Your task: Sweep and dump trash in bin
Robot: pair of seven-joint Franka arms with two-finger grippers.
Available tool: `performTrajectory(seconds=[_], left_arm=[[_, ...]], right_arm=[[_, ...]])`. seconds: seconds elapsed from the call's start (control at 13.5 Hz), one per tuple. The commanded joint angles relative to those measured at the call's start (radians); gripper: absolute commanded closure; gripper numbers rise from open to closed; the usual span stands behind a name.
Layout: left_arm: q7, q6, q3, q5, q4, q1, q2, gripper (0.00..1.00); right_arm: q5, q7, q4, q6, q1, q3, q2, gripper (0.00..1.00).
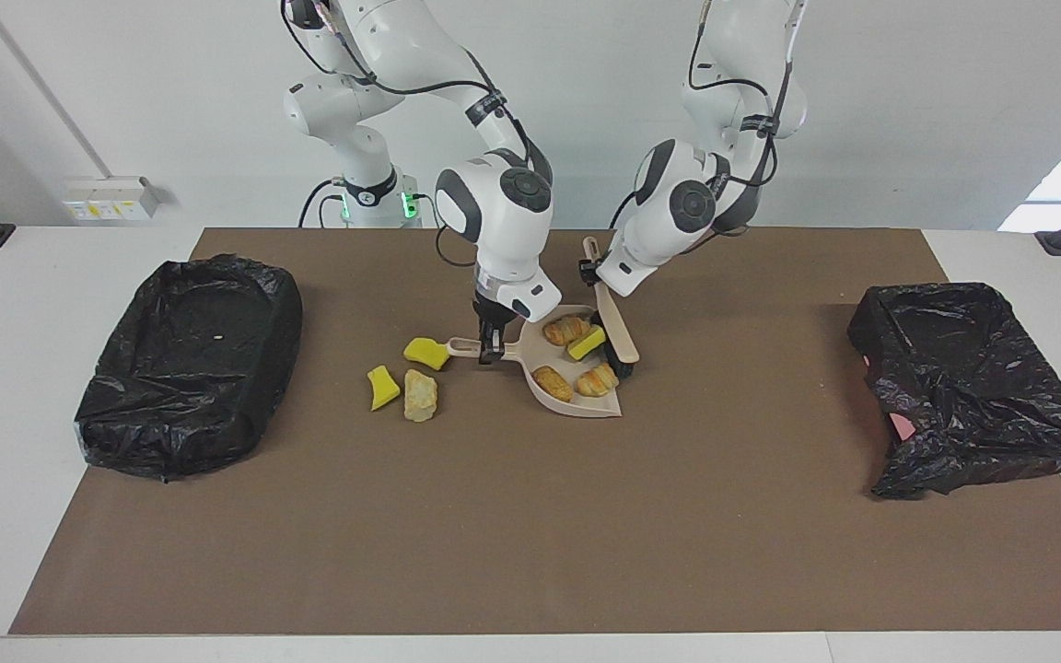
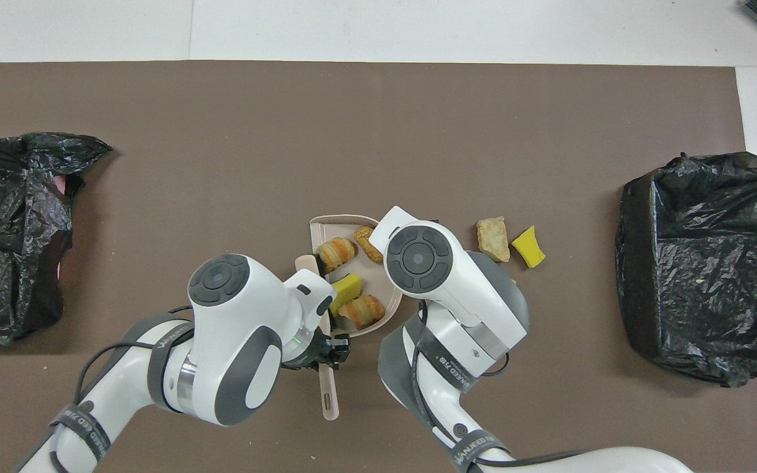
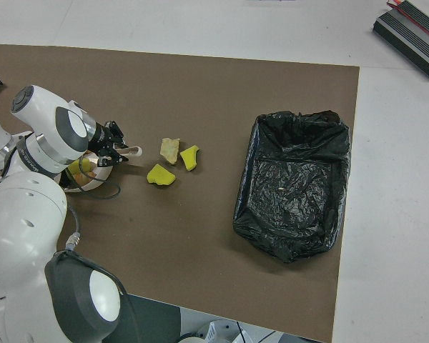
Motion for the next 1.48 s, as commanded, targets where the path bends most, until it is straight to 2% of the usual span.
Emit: performTrajectory(seconds=[0.0, 0.3, 0.52, 0.59, 0.82, 1.19, 1.41], left_arm=[[0.0, 0.022, 0.022, -0.018, 0.029, -0.057, 0.022, 1.0], [-0.027, -0.117, 0.029, 0.017, 0.047, 0.062, -0.019, 1.0], [-0.154, -0.175, 0.03, 0.09, 0.046, 0.084, -0.073, 1.0], [-0.188, -0.212, 0.03, 0.106, 0.046, 0.082, -0.084, 1.0], [-0.224, -0.214, 0.019, 0.127, -0.017, 0.061, -0.134, 1.0], [-0.198, -0.153, 0.013, 0.127, -0.049, 0.041, -0.127, 1.0], [-0.308, -0.116, 0.013, 0.127, -0.1, -0.081, -0.167, 1.0]], right_arm=[[-0.015, 0.014, 0.003, 0.027, -0.012, 0.01, 0.01, 1.0], [-0.01, 0.014, 0.003, 0.032, -0.013, 0.008, 0.01, 1.0], [-0.01, 0.026, 0.003, 0.032, -0.013, 0.01, 0.01, 1.0], [-0.01, 0.042, 0.003, 0.032, -0.013, 0.01, 0.01, 1.0], [-0.01, 0.065, 0.006, 0.024, -0.013, 0.01, 0.01, 1.0], [-0.01, 0.063, 0.009, 0.021, -0.025, 0.008, -0.001, 1.0], [-0.01, 0.063, 0.001, 0.03, -0.025, 0.01, -0.003, 1.0]])
